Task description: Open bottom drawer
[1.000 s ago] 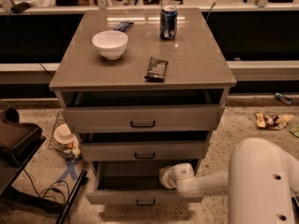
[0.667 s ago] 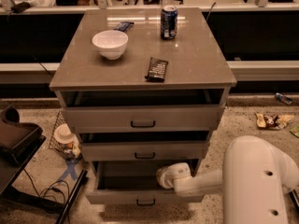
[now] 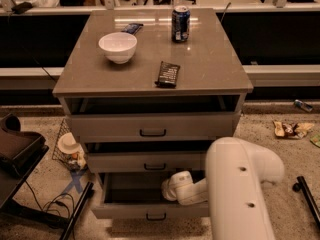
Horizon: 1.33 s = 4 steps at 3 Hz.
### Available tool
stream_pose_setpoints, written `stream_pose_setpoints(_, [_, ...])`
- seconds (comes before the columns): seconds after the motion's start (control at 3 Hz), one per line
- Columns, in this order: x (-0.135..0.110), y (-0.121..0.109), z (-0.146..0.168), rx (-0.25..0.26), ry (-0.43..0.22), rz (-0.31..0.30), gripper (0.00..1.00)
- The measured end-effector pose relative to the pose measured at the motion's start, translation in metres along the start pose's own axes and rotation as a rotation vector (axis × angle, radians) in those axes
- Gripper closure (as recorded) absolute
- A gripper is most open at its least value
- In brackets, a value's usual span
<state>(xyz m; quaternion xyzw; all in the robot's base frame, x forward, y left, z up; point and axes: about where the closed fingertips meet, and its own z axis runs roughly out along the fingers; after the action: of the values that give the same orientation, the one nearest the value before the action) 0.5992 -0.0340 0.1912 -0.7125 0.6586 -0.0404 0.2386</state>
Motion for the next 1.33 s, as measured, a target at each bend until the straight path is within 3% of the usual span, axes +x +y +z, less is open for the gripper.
stream_pose_setpoints(0.33, [0.003, 0.019, 0.015, -0.064, 0.014, -0.033, 1.00])
stream_pose_setpoints(1.0, [0.017, 0.070, 0.020, -0.182, 0.027, -0.041, 1.00])
stream_pose_setpoints(1.33, [0.017, 0.070, 0.020, -0.182, 0.027, -0.041, 1.00])
